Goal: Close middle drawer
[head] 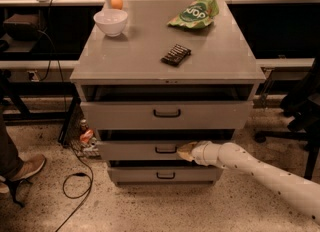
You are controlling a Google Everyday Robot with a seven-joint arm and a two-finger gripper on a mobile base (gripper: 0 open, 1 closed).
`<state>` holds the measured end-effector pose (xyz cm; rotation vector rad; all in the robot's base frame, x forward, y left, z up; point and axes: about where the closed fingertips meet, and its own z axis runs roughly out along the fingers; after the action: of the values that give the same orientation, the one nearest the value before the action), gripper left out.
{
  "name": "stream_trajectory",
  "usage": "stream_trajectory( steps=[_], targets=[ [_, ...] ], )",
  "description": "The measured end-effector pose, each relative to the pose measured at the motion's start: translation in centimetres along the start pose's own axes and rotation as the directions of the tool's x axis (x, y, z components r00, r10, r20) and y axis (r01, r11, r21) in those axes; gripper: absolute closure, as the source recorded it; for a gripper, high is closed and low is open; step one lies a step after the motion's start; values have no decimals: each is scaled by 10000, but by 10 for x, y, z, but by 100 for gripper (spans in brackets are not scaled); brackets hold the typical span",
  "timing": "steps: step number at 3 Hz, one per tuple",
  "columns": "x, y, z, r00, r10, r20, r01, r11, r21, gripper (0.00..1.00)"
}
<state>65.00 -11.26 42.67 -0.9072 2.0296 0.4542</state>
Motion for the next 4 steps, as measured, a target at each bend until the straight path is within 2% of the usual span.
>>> stream_trajectory(
  steps=[2, 3, 4],
  targets=[
    [0, 0, 0, 10000, 1, -1, -1, 10000, 1, 100],
    [0, 0, 0, 10000, 2, -1, -2, 10000, 1, 82],
    [0, 0, 0, 10000, 2, -1, -2, 10000, -2, 51]
  ],
)
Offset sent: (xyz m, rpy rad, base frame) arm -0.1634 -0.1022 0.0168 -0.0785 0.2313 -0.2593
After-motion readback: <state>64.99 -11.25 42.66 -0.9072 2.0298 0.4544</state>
